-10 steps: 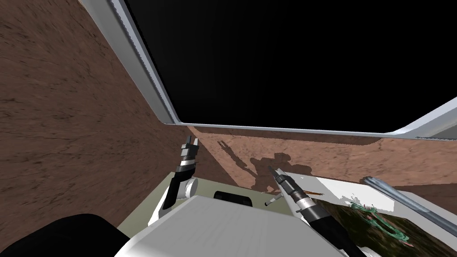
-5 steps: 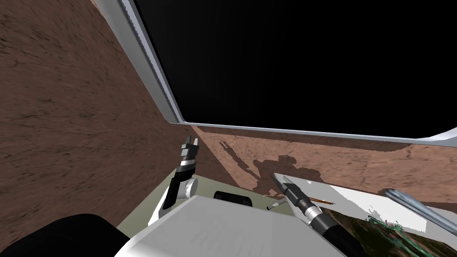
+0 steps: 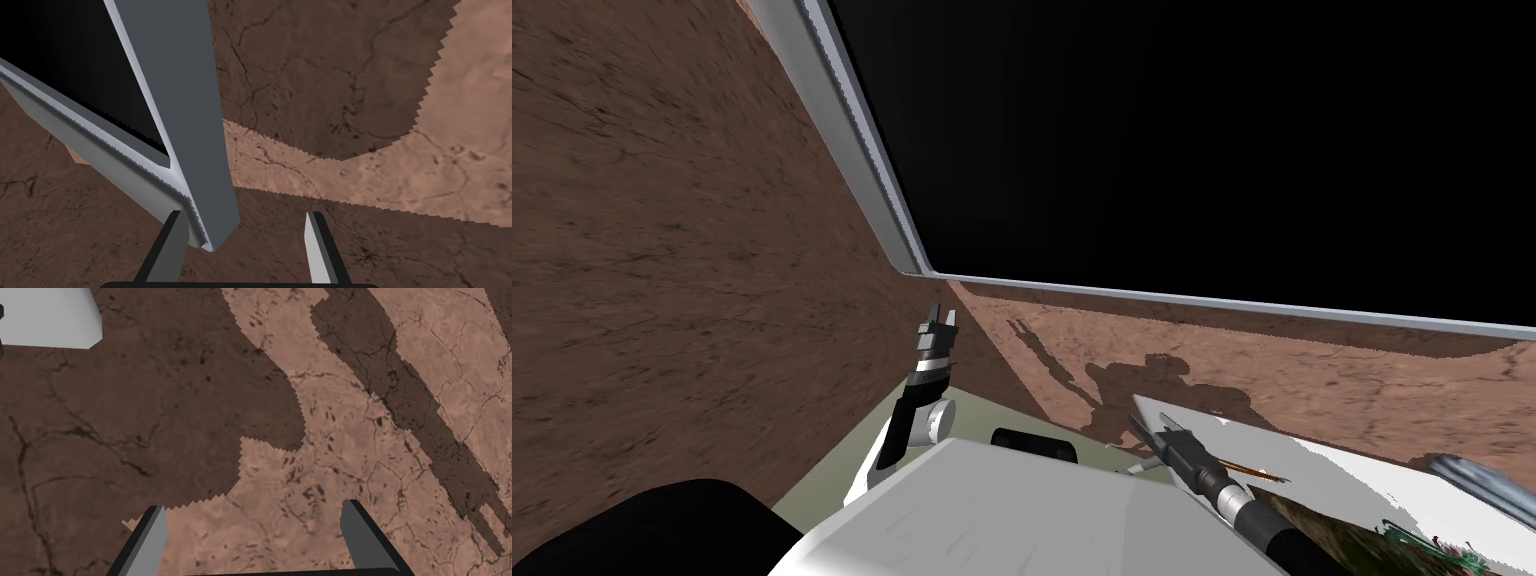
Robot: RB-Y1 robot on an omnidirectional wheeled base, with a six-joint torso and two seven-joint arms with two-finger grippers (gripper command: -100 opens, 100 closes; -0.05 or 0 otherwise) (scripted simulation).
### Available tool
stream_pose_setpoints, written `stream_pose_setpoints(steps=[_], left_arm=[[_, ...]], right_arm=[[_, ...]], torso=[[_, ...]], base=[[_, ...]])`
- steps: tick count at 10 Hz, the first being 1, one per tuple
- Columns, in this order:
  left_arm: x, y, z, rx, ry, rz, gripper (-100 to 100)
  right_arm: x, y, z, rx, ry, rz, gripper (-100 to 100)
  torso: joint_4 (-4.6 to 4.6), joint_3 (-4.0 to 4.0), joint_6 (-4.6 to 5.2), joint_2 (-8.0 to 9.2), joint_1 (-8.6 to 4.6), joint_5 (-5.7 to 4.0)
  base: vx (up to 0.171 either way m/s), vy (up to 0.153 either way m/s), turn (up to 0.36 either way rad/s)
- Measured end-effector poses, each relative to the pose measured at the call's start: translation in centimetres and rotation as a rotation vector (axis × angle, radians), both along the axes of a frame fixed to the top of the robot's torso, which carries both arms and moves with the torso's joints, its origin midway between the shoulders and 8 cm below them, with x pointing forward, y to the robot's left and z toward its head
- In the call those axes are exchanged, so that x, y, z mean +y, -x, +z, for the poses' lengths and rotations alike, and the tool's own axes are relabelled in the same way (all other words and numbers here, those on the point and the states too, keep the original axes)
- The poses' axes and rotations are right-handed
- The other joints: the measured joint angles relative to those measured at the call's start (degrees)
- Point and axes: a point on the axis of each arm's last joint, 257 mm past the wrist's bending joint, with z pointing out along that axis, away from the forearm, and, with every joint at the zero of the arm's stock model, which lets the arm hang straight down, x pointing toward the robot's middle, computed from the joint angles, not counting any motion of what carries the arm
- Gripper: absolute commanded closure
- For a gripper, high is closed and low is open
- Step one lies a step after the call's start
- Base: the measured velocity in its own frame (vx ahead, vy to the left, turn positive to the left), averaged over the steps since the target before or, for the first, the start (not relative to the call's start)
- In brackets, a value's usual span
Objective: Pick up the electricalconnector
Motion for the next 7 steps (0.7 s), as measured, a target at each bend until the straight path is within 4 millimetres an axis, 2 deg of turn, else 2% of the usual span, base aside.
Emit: stream_pose_setpoints(steps=[1, 3, 6, 7], left_arm=[[0.0, 0.0, 0.0, 0.0, 0.0, 0.0, 0], [0.0, 0.0, 0.0, 0.0, 0.0, 0.0, 0], [0.0, 0.0, 0.0, 0.0, 0.0, 0.0, 0], [0.0, 0.0, 0.0, 0.0, 0.0, 0.0, 0]], right_arm=[[-0.6, 1.0, -1.4, 0.039, 0.052, 0.013, -100], [-2.8, 2.6, -2.5, 0.097, 0.149, 0.043, -100], [-4.8, 4.5, -4.7, 0.173, 0.276, 0.089, -100], [-6.0, 5.4, -5.0, 0.21, 0.328, 0.111, -100]], torso=[[0.0, 0.0, -0.02, 0.0, 0.01, 0.0], [0.0, 0.0, -0.01, 0.0, 0.0, 0.01], [0.0, 0.0, 0.01, 0.0, 0.01, 0.0], [0.0, -0.01, -0.02, -0.01, 0.0, 0.01]], base=[[0.009, -0.007, 0.056], [0.01, -0.007, 0.09], [0.009, -0.007, 0.105], [0.008, -0.008, 0.067]])
